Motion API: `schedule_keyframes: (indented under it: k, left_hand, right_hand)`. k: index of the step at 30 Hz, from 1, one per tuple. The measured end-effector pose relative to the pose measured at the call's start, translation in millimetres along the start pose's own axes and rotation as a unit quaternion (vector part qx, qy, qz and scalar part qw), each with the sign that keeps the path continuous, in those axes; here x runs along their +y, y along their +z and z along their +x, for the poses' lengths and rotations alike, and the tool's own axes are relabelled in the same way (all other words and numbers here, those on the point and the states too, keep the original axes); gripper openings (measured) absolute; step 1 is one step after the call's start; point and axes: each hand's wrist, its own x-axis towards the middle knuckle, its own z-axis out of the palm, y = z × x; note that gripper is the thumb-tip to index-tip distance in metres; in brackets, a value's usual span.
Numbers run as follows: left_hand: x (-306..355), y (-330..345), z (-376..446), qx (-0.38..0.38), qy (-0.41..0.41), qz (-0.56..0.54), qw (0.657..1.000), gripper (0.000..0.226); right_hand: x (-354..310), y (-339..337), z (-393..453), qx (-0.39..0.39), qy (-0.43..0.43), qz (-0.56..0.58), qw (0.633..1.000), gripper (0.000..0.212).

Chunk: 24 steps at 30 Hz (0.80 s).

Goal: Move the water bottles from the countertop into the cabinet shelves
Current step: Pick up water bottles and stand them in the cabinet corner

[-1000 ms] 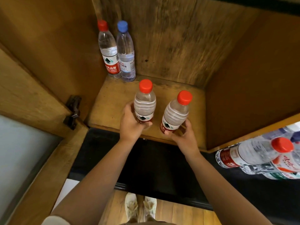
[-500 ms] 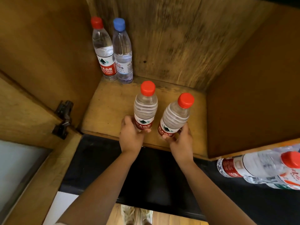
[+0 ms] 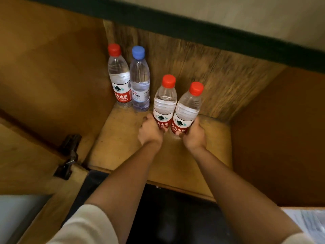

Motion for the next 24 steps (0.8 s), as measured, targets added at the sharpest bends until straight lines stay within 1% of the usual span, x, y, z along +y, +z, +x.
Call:
schedule_keyframes:
  k: [2, 4, 9, 11, 13, 14, 15, 16, 17, 18, 19, 20, 22, 24]
  left_hand:
    - [8.3, -3.2, 15.0, -0.011, -0.005, 0.023, 1.000, 0.060]
    - [15.2, -6.0, 27.9, -0.020, -0.011, 0.031, 0.999, 0.061]
    - [24.9, -2.6, 58.8, -0.026, -0.040, -0.006, 0.999, 0.068]
    - [25.0, -0.1, 66.6, -0.035, -0.080, -0.068, 0.994, 0.065]
    - [23.7, 0.2, 66.4, -0.047, -0.134, -0.178, 0.974, 0.053]
    - [23.8, -1.5, 63.0, -0.064, -0.165, -0.248, 0.953, 0.048]
    - [24.6, -3.2, 59.5, -0.087, -0.204, -0.338, 0.915, 0.045]
    - [26.6, -5.9, 55.5, -0.110, -0.247, -0.445, 0.854, 0.043]
    - [29.2, -9.1, 52.0, -0.115, -0.283, -0.543, 0.782, 0.042]
    - [31.3, -11.6, 50.1, -0.104, -0.302, -0.607, 0.728, 0.043]
    - [33.4, -14.1, 48.5, -0.097, -0.303, -0.642, 0.698, 0.044]
    - [36.0, -16.9, 46.1, -0.094, -0.298, -0.658, 0.686, 0.046]
    - [40.4, -21.3, 41.5, -0.097, -0.283, -0.667, 0.682, 0.050]
    - [43.6, -25.3, 37.1, -0.105, -0.277, -0.680, 0.670, 0.052]
  right_hand:
    - [-8.7, -0.6, 13.5, -0.014, 0.012, -0.005, 1.000, 0.065]
    - [-14.3, 0.9, 23.8, -0.025, 0.022, -0.001, 0.999, 0.070]
    - [-28.5, 9.1, 45.2, -0.036, 0.053, 0.041, 0.997, 0.079]
    - [-33.4, 11.2, 52.9, -0.040, 0.049, 0.061, 0.996, 0.081]
    - [-35.6, 11.9, 58.7, -0.044, 0.044, 0.063, 0.996, 0.081]
    - [-36.1, 12.3, 61.1, -0.044, 0.044, 0.059, 0.996, 0.079]
    - [-37.1, 12.6, 63.2, -0.041, 0.045, 0.055, 0.997, 0.075]
    - [-38.5, 13.3, 65.0, -0.037, 0.048, 0.053, 0.997, 0.073]
    - [-40.1, 14.1, 66.7, -0.032, 0.051, 0.054, 0.997, 0.072]
    - [-41.7, 15.0, 68.3, -0.029, 0.053, 0.056, 0.997, 0.072]
    - [-43.4, 16.1, 69.9, -0.025, 0.055, 0.058, 0.996, 0.072]
    - [-44.7, 16.9, 70.8, -0.023, 0.057, 0.059, 0.996, 0.072]
    - [-46.2, 18.4, 71.9, -0.019, 0.063, 0.057, 0.996, 0.071]
    - [-45.9, 19.4, 72.7, -0.016, 0.068, 0.061, 0.996, 0.069]
